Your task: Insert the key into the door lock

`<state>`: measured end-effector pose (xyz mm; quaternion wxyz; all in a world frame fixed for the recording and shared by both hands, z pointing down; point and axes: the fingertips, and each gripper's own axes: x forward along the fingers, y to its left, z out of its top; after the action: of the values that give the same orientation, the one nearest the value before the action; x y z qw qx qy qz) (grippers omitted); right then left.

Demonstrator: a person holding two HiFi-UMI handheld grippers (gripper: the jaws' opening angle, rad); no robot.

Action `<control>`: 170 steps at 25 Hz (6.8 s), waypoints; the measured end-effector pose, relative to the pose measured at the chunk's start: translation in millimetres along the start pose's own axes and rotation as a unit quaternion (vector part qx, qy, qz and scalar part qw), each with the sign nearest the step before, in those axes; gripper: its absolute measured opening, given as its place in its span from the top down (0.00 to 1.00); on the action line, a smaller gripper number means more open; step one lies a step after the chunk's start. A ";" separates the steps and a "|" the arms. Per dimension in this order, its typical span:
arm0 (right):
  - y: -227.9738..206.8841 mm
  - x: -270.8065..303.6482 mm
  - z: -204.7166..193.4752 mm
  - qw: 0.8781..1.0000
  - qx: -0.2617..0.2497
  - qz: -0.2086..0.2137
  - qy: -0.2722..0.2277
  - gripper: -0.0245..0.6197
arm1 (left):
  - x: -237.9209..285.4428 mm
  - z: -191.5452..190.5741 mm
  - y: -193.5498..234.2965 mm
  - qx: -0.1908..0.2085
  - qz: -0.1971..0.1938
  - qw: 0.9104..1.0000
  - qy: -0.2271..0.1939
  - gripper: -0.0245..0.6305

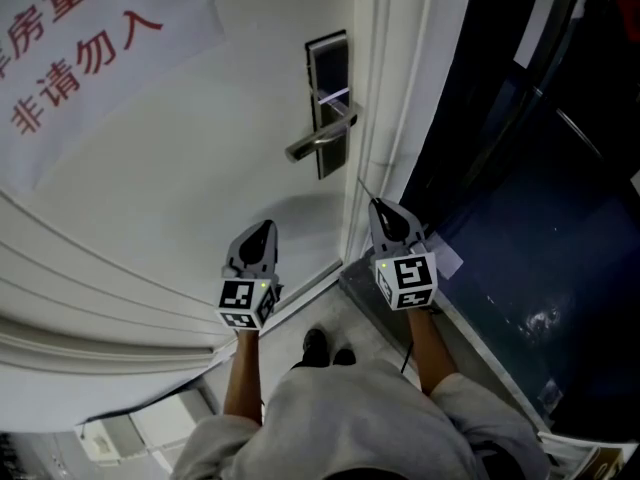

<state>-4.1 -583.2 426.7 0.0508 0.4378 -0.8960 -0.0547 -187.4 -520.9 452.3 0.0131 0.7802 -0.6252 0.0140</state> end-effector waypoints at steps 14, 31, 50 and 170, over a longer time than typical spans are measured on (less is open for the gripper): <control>6.5 28.8 29.8 0.999 -0.032 0.020 -0.024 0.92 | -4.6 4.7 16.5 0.001 0.014 1.000 -0.009 0.94; 4.5 54.9 64.2 0.961 -0.276 0.015 -0.029 0.92 | 0.7 11.0 19.3 0.005 0.006 1.000 -0.011 0.94; 9.4 67.5 51.1 0.795 -0.607 0.000 -0.021 0.92 | 4.1 9.6 15.1 0.005 -0.002 1.000 -0.008 0.94; -73.8 -76.6 -49.7 0.990 -0.021 -0.124 0.063 0.93 | 20.6 -12.7 -18.1 -0.012 -0.049 0.999 0.009 0.93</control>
<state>107.2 -570.4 462.0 0.1092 0.5473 -0.8281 -0.0519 -165.3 -536.6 465.7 0.0290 0.8095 -0.5862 0.0130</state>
